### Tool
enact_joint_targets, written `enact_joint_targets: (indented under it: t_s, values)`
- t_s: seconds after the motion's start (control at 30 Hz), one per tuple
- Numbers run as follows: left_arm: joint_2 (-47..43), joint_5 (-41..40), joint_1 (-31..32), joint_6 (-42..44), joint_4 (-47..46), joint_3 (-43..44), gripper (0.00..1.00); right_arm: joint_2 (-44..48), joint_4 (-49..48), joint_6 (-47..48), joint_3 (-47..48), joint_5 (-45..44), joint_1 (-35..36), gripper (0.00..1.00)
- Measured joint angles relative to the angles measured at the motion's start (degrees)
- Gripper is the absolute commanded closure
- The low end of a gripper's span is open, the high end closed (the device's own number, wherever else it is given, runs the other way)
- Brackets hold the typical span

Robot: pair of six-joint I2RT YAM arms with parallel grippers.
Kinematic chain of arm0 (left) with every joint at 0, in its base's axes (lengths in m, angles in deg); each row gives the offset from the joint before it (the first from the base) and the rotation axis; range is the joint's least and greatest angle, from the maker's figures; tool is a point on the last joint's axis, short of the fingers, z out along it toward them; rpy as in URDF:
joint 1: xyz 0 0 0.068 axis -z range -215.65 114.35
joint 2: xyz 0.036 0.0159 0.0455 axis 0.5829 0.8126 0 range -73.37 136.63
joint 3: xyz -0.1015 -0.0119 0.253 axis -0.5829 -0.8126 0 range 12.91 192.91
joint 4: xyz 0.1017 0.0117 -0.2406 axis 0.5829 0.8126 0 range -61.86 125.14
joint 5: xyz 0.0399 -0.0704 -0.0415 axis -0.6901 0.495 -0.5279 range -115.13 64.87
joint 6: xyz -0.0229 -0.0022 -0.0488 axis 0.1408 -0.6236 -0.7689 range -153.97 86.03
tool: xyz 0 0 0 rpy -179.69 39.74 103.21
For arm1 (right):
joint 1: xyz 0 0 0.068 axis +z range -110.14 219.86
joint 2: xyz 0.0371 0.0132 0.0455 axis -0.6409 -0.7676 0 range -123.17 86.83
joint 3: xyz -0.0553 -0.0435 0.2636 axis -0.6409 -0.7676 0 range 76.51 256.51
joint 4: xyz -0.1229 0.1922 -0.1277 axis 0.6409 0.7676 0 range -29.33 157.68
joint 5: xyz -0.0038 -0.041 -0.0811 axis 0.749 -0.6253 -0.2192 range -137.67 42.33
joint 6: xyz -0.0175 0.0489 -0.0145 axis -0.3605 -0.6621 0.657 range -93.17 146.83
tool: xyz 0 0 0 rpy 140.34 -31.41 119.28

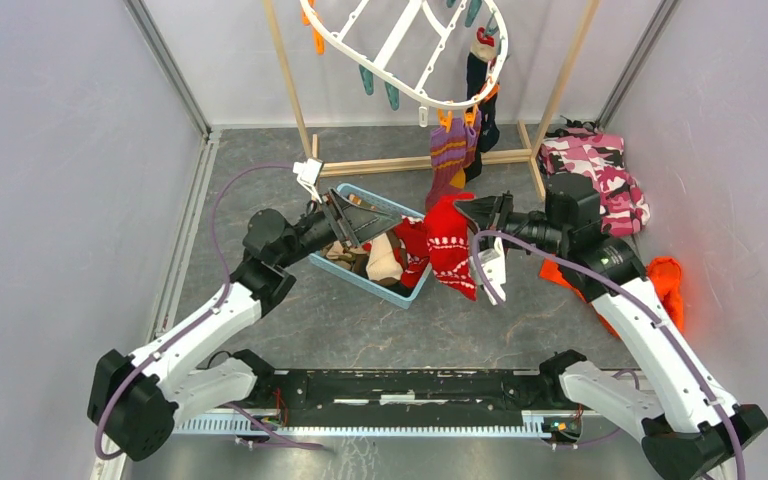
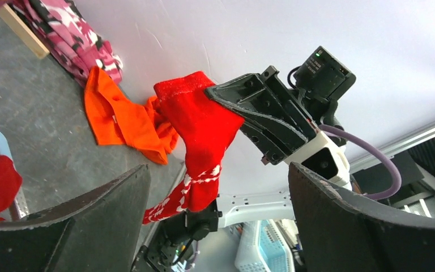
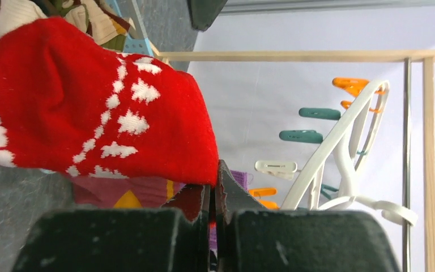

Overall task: Clip the socks to the hanger
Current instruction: Pick up the sock from the bin.

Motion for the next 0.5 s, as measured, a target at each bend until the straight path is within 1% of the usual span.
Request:
enact_joint_targets:
  t_s: [0.17, 0.27, 0.37, 0.47, 0.5]
  values:
    - [3.3, 1.8, 0.6, -4.5, -5.1, -2.2, 0.06, 0.7, -6.8, 1.6, -4.1, 2.2, 0.7, 1.0]
    - [5.4, 2.1, 1.5, -6.1, -6.8, -2.2, 0.09, 1.7, -10.4, 2.3, -5.7, 2.7, 1.8, 1.0]
    - [7.8, 2.1, 2.7, -7.2, -8.1, -2.2, 0.12, 2.4, -11.9, 3.1, -6.4, 3.1, 3.2, 1.0]
    - [10.2, 2.1, 3.5, -8.3, -9.2, -2.1, 0.21, 2.8, -12.6, 4.1, -6.8, 3.1, 4.4, 1.0]
    - [11.0, 2.1, 3.6, -8.8, -9.8, -1.9, 0.26, 2.9, -12.8, 4.3, -7.0, 3.1, 4.9, 1.0]
